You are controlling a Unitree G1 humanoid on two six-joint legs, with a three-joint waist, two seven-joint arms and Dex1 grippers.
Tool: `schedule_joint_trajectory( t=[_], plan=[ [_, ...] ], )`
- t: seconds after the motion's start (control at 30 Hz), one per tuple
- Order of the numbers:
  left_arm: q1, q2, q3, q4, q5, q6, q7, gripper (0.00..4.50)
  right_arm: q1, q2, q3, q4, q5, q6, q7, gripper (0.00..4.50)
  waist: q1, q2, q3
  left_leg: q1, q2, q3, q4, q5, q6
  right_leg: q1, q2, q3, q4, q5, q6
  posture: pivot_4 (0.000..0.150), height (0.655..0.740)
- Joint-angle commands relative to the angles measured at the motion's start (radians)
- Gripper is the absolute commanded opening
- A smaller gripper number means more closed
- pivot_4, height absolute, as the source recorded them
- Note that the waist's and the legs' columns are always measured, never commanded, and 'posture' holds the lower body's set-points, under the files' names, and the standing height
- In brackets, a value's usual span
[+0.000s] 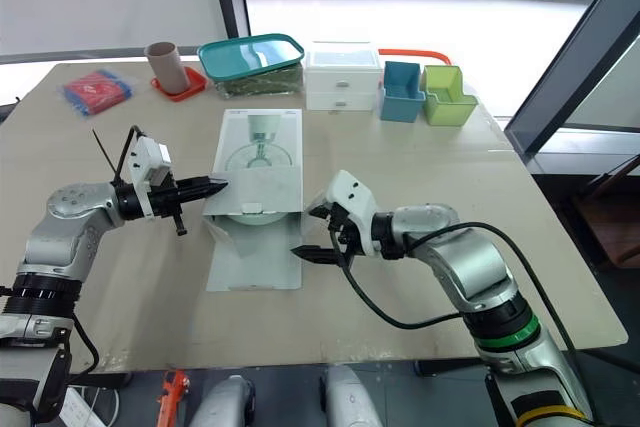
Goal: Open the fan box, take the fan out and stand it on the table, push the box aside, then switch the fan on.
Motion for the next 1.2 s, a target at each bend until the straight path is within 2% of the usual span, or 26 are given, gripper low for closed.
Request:
schedule_joint_trajectory(
  t=[0.03, 0.27, 0.67, 1.07, 1.2],
  plan=[
    [0.01, -0.002, -0.026, 0.02, 0.029, 0.002, -0.001, 0.0, -0.062, 0.019, -0.119, -0.063, 0.107, 0.042, -0.002, 4.2, 0.0, 0.0, 0.0, 0.0, 0.0, 0.0, 0.0, 0.0, 0.0, 0.0, 0.0, 0.0, 0.0, 0.0, 0.0, 0.15, 0.74],
    [0.009, -0.002, -0.025, 0.024, 0.032, 0.001, 0.001, 0.0, -0.098, 0.069, -0.142, -0.071, 0.174, 0.073, -0.025, 4.2, 0.0, 0.0, 0.0, 0.0, 0.0, 0.0, 0.0, 0.0, 0.0, 0.0, 0.0, 0.0, 0.0, 0.0, 0.0, 0.15, 0.74],
    [0.022, -0.004, -0.022, 0.014, 0.034, 0.0, 0.011, 0.0, -0.124, 0.144, 0.038, 0.034, 0.072, -0.003, -0.013, 4.2, 0.0, 0.0, 0.0, 0.0, 0.0, 0.0, 0.0, 0.0, 0.0, 0.0, 0.0, 0.0, 0.0, 0.0, 0.0, 0.15, 0.74],
    [0.049, 0.01, -0.011, -0.029, 0.023, 0.015, 0.021, 0.0, -0.161, 0.175, 0.042, 0.16, 0.001, -0.045, -0.031, 4.2, -0.001, 0.0, 0.0, 0.001, 0.0, 0.0, 0.0, 0.0, 0.0, 0.0, 0.0, 0.0, 0.0, 0.0, 0.0, 0.15, 0.74],
    [0.04, 0.013, 0.001, -0.042, 0.019, 0.019, 0.031, 0.0, -0.155, 0.167, 0.061, 0.148, -0.014, -0.055, -0.01, 4.2, -0.001, 0.0, 0.0, 0.001, 0.0, 0.0, 0.0, 0.0, 0.0, 0.0, 0.0, 0.0, 0.0, 0.0, 0.0, 0.15, 0.74]
  ],
)
